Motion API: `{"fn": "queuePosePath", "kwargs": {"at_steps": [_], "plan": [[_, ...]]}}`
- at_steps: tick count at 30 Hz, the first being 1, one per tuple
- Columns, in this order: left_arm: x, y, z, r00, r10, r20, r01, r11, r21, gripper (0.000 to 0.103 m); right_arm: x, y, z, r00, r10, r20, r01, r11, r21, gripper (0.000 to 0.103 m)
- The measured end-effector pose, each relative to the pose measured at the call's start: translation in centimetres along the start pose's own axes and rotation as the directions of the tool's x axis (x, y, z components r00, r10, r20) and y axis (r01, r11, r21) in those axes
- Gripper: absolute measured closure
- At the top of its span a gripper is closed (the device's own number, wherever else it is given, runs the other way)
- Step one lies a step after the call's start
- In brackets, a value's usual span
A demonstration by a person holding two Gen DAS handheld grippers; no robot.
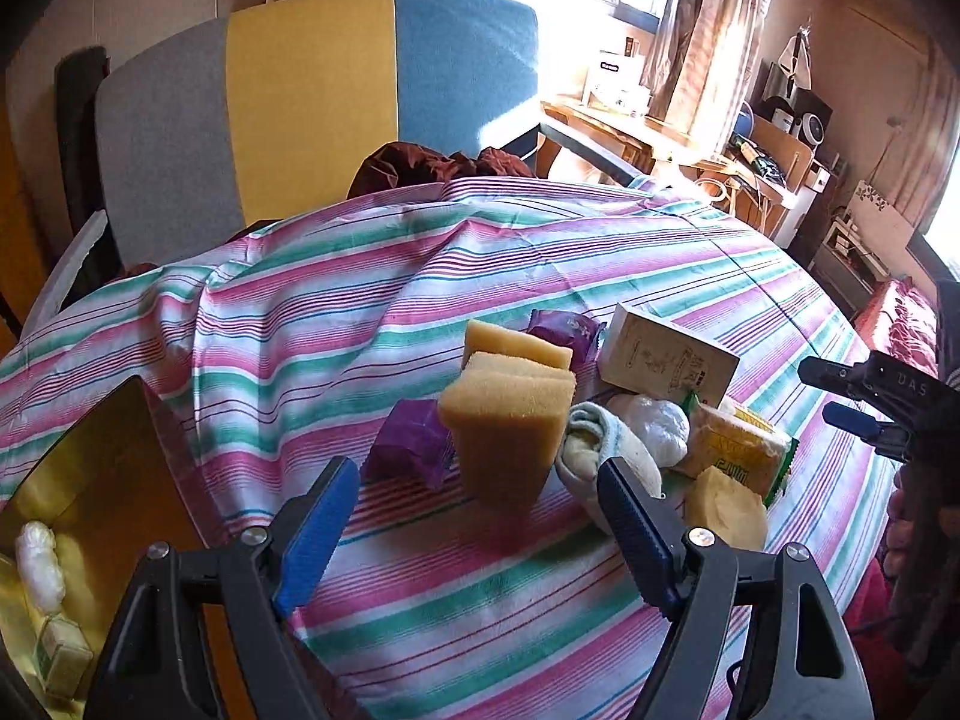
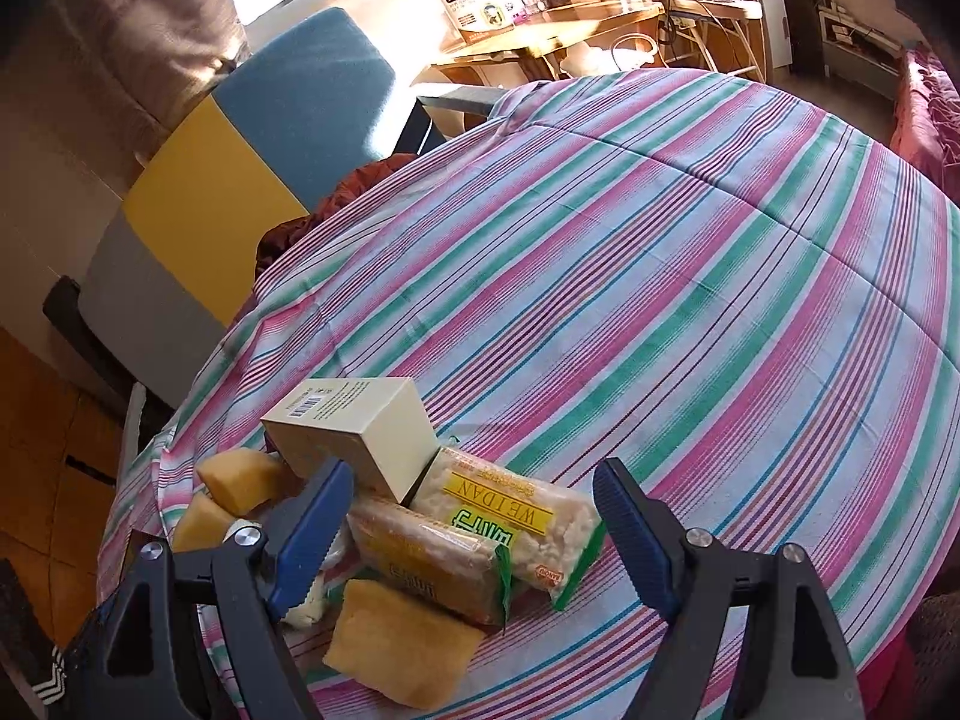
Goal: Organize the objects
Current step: 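Move both tools back toward the remaining items, then grasp the large yellow sponge with the left gripper, then hold the yellow sponge in the left gripper while the right gripper reaches the WEIDAN biscuit packet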
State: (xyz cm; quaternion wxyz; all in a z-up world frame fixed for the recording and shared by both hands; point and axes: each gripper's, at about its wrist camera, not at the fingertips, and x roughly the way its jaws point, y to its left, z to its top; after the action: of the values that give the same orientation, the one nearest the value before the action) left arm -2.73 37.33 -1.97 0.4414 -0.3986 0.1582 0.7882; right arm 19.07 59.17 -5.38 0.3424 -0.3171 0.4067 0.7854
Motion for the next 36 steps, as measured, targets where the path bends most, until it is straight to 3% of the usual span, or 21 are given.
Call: {"fn": "queuePosePath", "kwargs": {"at_steps": [10,12,13,14,18,23,36], "plan": [[4.1,-0.3,2.1,0.999,-0.022,-0.025,0.023,0.999,0.04,0.021,0.7,0.9,-0.2,0.999,0.005,-0.033,-0.007,0.999,-0.042,0.019],[5.2,0.0,2.3,0.997,-0.052,-0.054,0.054,0.998,0.021,0.033,0.9,1.1,-0.2,0.999,0.0,-0.038,-0.003,0.998,-0.06,0.019],[5.6,0.0,2.3,0.993,-0.089,-0.075,0.09,0.996,0.012,0.051,1.0,1.2,-0.3,0.999,-0.005,-0.039,0.002,0.998,-0.07,0.019],[5.6,0.0,2.2,0.991,-0.11,-0.078,0.11,0.994,0.005,0.052,1.0,1.3,-0.3,0.999,-0.01,-0.039,0.007,0.997,-0.08,0.019],[2.9,-0.1,0.9,0.986,-0.163,-0.028,0.162,0.986,-0.024,0.053,0.8,2.0,-0.4,0.999,-0.016,-0.032,0.011,0.992,-0.126,0.019],[-0.8,-0.4,-1.8,0.988,-0.157,0.003,0.157,0.988,-0.01,0.053,0.9,3.0,-0.8,0.999,0.001,-0.041,-0.008,0.985,-0.171,0.019],[-6.1,-2.0,-9.0,0.98,-0.198,-0.036,0.198,0.98,0.014,0.053,1.1,1.6,-0.3,0.999,-0.025,-0.044,0.018,0.99,-0.14,0.019]]}}
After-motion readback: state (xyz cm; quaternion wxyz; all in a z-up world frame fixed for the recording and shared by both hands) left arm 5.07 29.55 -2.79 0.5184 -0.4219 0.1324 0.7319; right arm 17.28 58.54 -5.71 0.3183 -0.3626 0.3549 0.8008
